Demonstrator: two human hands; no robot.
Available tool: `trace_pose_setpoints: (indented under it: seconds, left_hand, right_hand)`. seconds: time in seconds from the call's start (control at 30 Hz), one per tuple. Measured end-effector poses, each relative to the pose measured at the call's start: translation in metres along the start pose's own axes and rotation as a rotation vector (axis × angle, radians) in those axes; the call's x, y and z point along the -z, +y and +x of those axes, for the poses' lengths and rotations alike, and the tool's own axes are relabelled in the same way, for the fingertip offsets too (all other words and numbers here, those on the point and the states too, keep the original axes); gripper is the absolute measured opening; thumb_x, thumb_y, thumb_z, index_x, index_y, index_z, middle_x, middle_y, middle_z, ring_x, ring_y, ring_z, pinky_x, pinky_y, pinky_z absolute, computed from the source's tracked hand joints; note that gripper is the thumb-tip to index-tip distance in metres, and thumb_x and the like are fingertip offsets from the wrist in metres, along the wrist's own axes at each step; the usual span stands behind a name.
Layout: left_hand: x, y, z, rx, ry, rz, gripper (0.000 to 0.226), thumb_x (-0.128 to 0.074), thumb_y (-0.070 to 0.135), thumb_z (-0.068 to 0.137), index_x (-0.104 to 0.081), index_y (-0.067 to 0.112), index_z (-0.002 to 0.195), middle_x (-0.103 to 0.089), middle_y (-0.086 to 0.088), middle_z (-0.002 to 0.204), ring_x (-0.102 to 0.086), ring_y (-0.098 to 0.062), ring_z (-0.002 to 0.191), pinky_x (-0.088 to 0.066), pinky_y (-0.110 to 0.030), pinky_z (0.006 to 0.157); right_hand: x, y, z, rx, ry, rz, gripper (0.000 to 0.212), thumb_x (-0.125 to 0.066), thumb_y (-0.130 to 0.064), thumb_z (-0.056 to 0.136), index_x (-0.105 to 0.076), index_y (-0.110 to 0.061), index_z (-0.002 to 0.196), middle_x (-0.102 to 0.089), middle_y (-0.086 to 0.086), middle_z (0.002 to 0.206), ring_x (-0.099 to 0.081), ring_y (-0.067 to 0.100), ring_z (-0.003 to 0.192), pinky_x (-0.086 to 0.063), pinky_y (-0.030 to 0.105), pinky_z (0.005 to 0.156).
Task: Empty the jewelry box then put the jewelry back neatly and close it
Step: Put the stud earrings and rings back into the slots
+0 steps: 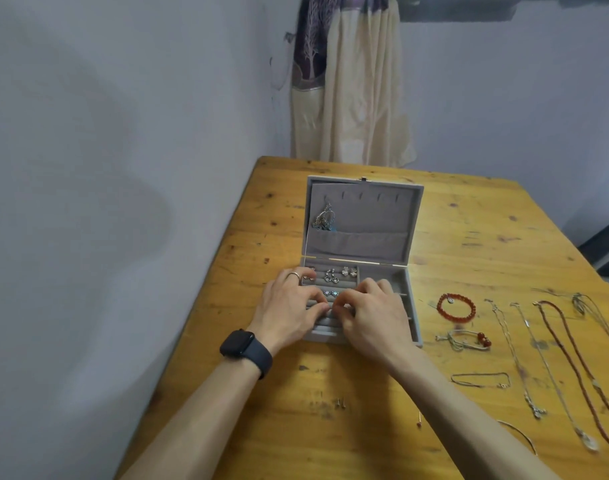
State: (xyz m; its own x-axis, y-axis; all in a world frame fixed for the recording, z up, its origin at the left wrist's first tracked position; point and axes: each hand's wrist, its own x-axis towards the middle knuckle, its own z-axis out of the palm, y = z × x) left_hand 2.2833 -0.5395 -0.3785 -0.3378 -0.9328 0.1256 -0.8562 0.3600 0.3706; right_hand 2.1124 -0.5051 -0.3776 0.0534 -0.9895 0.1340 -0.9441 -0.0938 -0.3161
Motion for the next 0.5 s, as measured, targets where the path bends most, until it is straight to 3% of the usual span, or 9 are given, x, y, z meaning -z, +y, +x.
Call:
trace_pose_setpoints:
  seconds: [0.17,0.5]
  left_hand:
    - [0.003,0.004,0.008,-0.026,-0.042,0.087,0.023,-0.059,0.050,0.093,-0.072,0.032,0.101,-0.046,0.010,0.143,-0.036,-0.014,0.132,-0.034,-0.037,0.104]
    - [-0.006,0.001,-0.003,0.005,0.106,-0.028,0.017,-0.065,0.051,0.089,-0.070,0.035,0.096,-0.059,0.013,0.120,-0.044,-0.009,0.120,-0.038,-0.030,0.093]
  right_hand:
    - [0.010,-0.003,0.009,0.011,-0.095,-0.061,0.027,-0.049,-0.048,0.097,-0.070,-0.039,0.110,-0.056,-0.005,0.112,-0.042,0.021,0.110,-0.038,0.037,0.085]
    - [-0.001,-0.001,0.006,-0.013,0.048,0.018,0.022,-0.056,-0.048,0.094,-0.072,-0.035,0.102,-0.058,-0.007,0.105,-0.046,0.019,0.103,-0.039,0.033,0.079]
